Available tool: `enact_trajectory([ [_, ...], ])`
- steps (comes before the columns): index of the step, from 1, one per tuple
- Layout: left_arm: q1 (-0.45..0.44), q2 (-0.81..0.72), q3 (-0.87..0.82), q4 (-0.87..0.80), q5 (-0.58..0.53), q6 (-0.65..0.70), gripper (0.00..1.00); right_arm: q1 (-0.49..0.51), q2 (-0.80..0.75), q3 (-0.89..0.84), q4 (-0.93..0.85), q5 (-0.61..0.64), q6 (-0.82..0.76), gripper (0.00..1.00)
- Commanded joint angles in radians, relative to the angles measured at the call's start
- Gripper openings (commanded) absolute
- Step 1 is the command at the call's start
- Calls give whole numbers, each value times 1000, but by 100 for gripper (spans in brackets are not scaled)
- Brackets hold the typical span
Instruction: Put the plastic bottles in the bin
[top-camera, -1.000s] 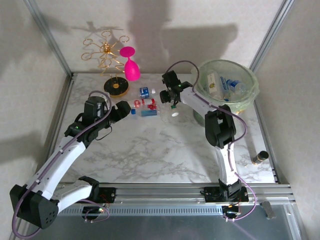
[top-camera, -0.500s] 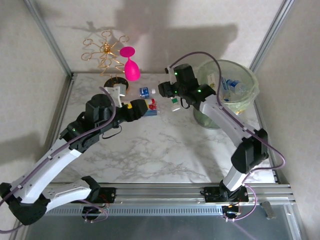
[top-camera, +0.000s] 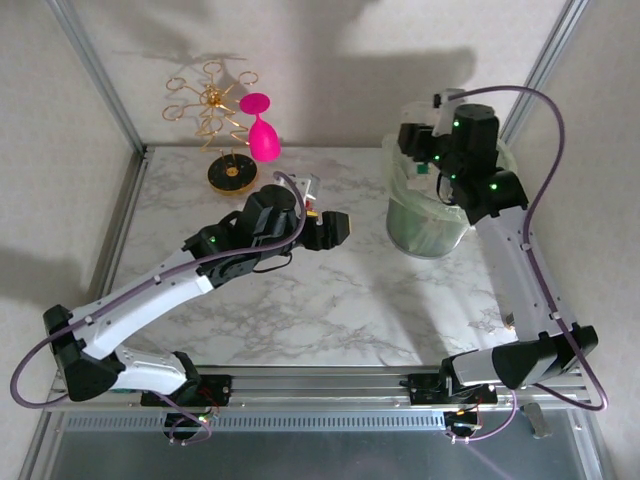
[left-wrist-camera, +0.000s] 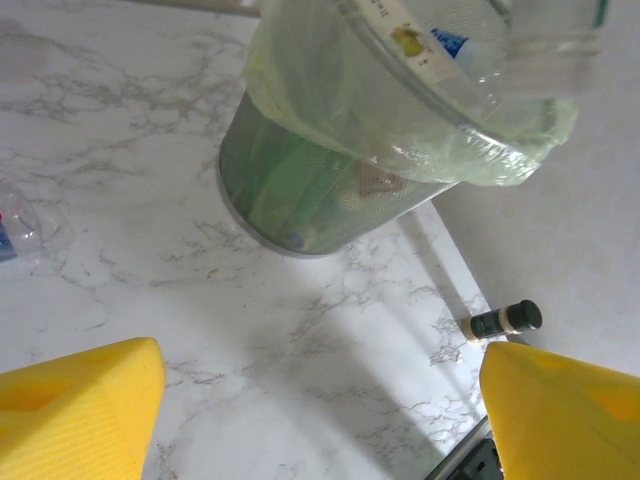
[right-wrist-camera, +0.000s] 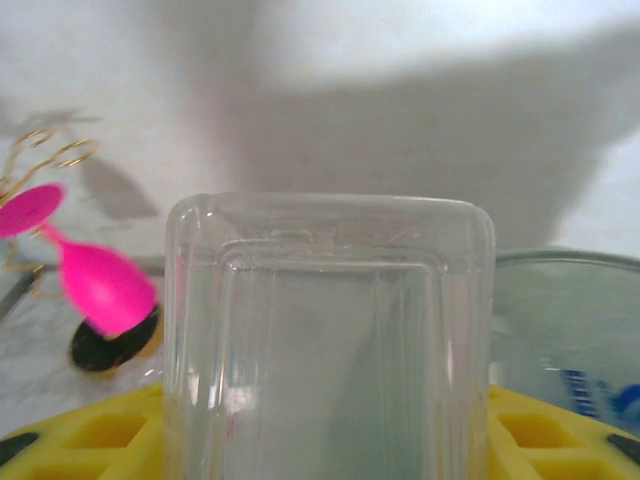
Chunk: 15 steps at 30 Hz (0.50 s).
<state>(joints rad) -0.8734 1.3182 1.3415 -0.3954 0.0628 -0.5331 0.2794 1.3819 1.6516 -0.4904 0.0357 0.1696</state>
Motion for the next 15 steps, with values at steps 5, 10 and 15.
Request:
enact_trajectory([
  [5, 88, 3, -45, 49, 67, 1, 82, -100, 70, 87, -50, 133, -13, 46],
  [10, 120, -12, -85, 43, 71, 3, 82, -146, 123, 57, -39, 175, -24, 46],
  [15, 149, -41, -124, 50, 79, 12, 82, -214, 144, 20, -42, 174, 14, 47],
])
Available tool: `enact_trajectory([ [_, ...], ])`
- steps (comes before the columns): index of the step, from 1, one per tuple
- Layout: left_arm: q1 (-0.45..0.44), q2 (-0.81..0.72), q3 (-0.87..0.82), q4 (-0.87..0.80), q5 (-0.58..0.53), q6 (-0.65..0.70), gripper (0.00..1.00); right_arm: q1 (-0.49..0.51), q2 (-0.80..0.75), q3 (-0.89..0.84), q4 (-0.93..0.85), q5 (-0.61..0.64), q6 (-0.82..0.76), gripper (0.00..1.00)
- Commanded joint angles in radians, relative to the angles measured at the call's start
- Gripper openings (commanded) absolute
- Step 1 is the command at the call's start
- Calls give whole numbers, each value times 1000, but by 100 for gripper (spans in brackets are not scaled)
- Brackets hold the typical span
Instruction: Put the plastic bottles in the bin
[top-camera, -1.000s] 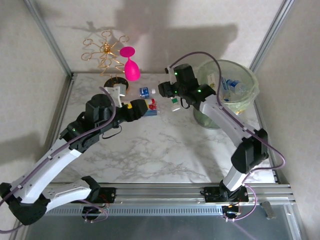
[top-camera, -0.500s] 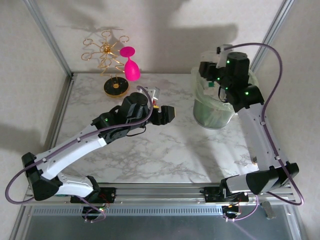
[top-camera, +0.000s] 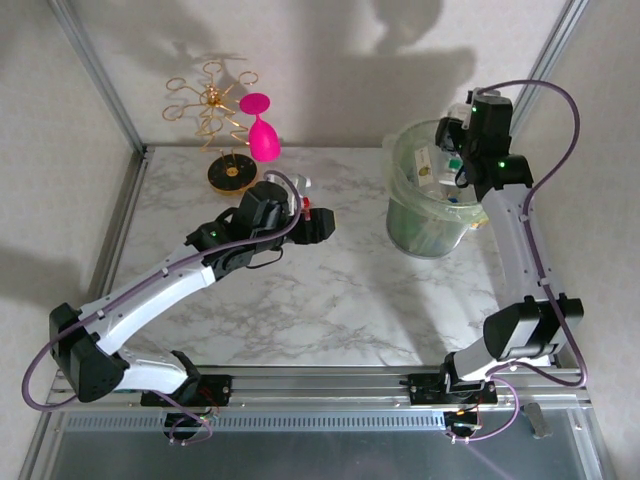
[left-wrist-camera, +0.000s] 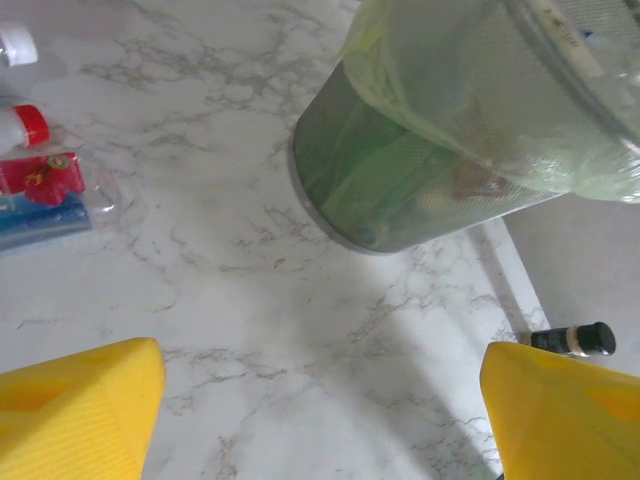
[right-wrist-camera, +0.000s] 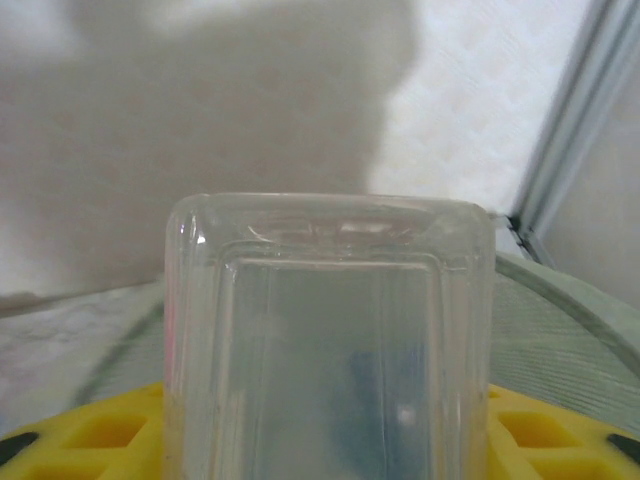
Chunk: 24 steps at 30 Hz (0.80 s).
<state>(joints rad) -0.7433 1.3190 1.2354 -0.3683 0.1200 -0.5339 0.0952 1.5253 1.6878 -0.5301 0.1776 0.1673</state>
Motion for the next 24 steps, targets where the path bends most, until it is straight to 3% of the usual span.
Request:
enact_trajectory([
  [1, 26, -44, -24, 25, 29, 10, 82, -35, 2, -21, -3, 38, 22, 47],
  [14, 55, -38, -60, 46, 70, 17, 82, -35, 28, -171, -19, 18, 55, 50],
  [24, 57, -40, -62, 39, 48, 5, 82, -34, 73, -138, -30, -4, 68, 78],
])
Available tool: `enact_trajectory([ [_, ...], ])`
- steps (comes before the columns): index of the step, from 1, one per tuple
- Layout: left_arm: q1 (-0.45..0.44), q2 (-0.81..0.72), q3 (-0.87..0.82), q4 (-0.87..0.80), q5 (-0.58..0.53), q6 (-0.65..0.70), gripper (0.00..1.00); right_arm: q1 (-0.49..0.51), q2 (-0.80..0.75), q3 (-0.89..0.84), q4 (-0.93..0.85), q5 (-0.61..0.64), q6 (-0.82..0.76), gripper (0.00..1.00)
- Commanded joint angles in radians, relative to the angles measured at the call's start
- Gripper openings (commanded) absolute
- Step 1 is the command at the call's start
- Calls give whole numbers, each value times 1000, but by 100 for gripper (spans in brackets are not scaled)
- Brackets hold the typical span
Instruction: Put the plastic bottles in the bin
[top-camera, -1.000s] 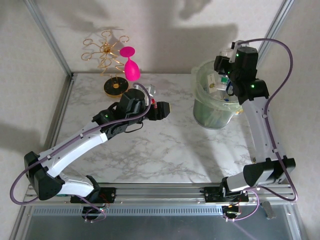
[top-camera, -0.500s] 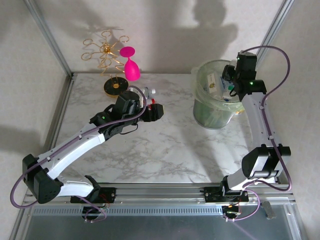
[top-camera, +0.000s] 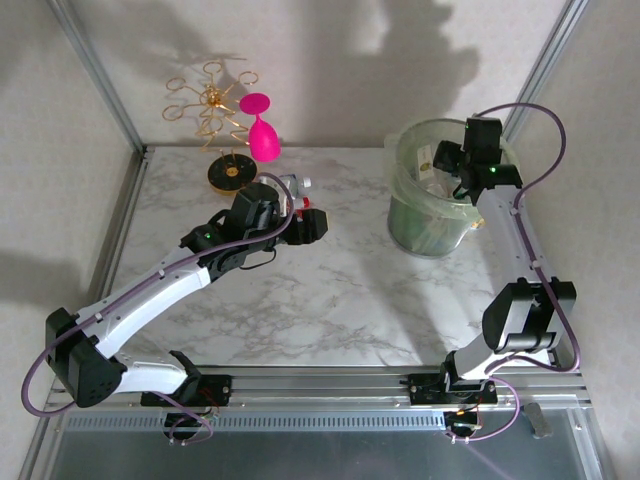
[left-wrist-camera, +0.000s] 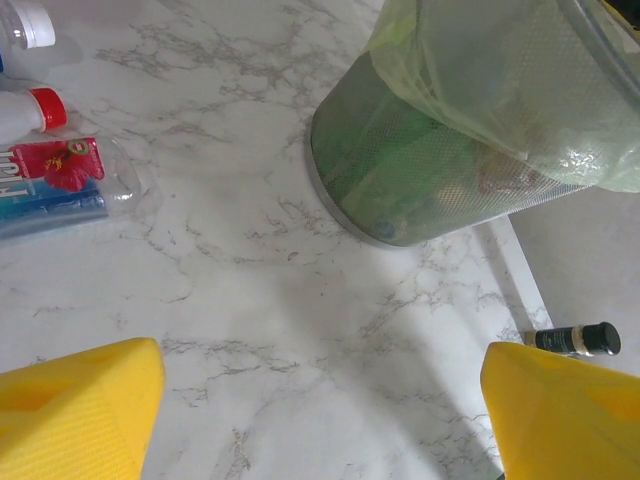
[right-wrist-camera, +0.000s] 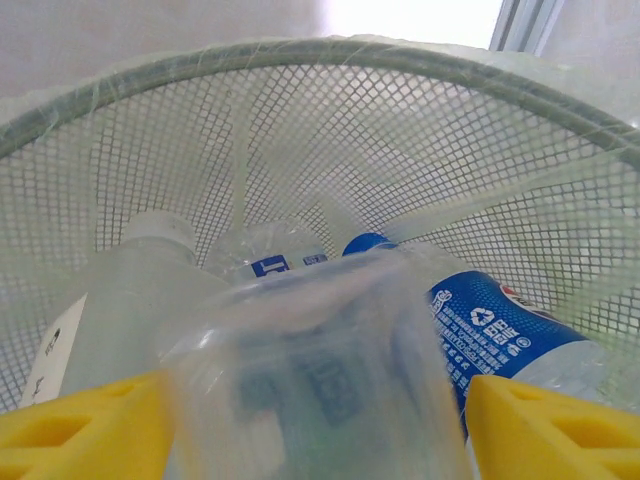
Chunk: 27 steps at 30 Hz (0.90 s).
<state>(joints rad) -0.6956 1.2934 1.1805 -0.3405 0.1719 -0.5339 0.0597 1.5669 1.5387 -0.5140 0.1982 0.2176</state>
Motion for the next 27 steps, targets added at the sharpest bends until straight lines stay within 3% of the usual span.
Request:
enact_trajectory([
  [1, 10, -17, -9, 11, -11, 3, 82, 1, 26, 20, -46, -23, 19, 79],
  [7, 18, -26, -11, 13, -32, -8, 83, 10, -28, 55, -40, -9, 21, 79],
  [13, 27, -43, -12, 8, -75, -22, 82, 47, -79, 48, -26, -16, 14, 68],
  [16, 49, -62, -19, 6, -110, -39, 82, 102, -92, 56, -39, 46, -3, 66],
  [27, 148, -111, -65, 2, -64, -106, 83, 162, -141, 67, -62, 122, -53, 70],
])
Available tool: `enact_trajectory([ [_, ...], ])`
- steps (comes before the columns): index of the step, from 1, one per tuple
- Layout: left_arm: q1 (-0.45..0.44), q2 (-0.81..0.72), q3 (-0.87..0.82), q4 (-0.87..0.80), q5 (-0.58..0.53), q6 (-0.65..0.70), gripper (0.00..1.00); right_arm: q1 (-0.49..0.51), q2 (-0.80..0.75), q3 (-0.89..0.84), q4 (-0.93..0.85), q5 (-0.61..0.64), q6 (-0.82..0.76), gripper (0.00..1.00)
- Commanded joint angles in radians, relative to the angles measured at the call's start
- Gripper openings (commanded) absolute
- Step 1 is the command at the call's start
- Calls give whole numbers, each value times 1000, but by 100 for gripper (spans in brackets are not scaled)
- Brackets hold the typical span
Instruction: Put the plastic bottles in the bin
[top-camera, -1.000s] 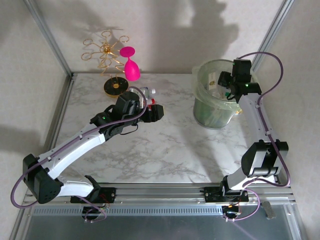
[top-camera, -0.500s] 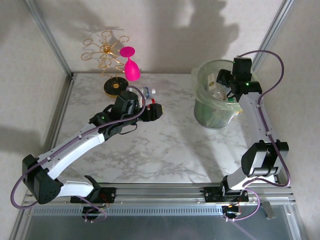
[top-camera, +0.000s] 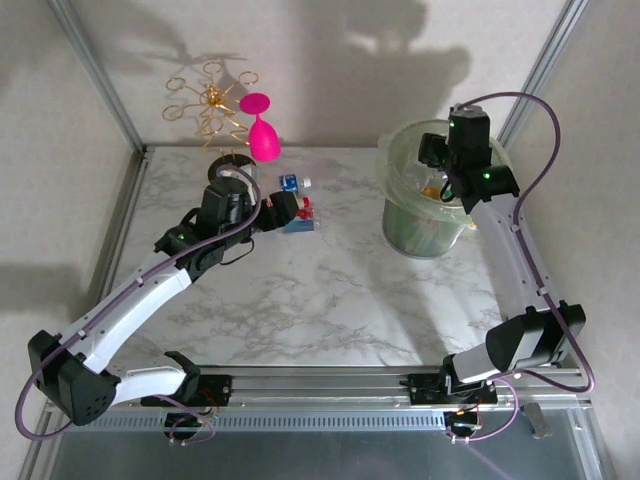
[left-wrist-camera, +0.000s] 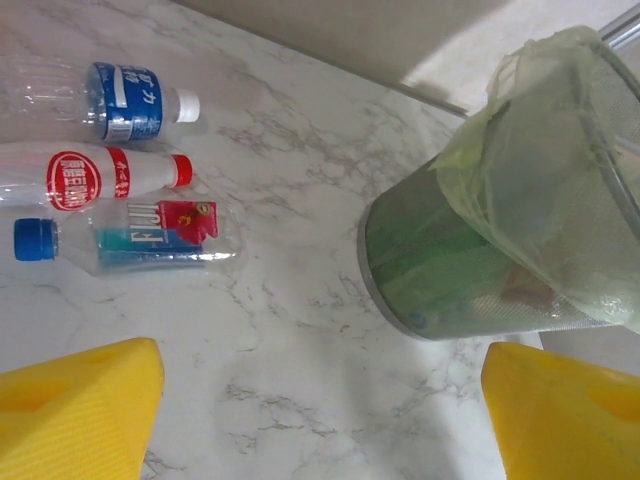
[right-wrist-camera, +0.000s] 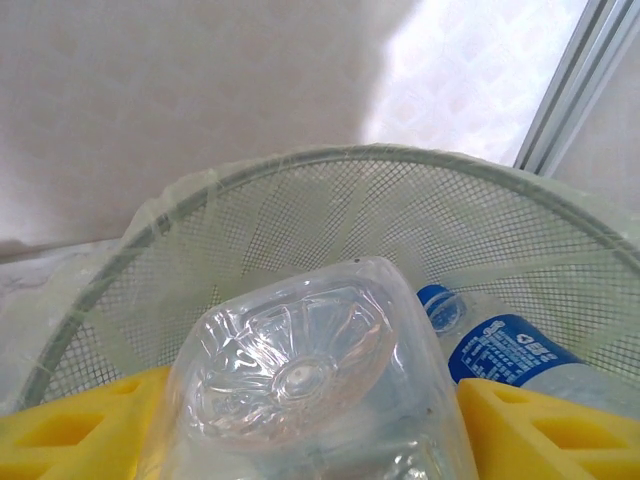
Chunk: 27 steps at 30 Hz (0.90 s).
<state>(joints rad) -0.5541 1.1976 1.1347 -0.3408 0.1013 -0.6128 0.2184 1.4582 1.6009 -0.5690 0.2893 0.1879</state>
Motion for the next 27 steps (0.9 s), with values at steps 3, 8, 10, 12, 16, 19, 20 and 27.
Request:
enact_trajectory([
  [3, 9, -12, -24, 5, 23, -41, 82, 3, -33, -27, 9, 44, -22, 70],
  [8, 10, -17, -18, -1, 29, -45, 82, -16, -2, -76, 13, 72, 50, 76],
  [10, 9, -23, -13, -4, 28, -44, 83, -31, 12, -88, 14, 44, 75, 78],
  [12, 8, -28, -12, -7, 26, -42, 83, -44, 20, -102, 22, 23, 86, 80],
  [16, 11, -39, -14, -19, 19, -33, 83, -62, 28, -73, 16, 12, 85, 88],
  [19, 11, -48, -18, -23, 7, -26, 83, -62, 18, -42, 11, 17, 69, 88],
  [20, 13, -51, -19, -23, 6, -25, 83, -62, 12, -35, 12, 19, 67, 87],
  [27, 16, -58, -20, -24, -1, -18, 83, -60, -50, -30, 15, -36, 79, 64],
])
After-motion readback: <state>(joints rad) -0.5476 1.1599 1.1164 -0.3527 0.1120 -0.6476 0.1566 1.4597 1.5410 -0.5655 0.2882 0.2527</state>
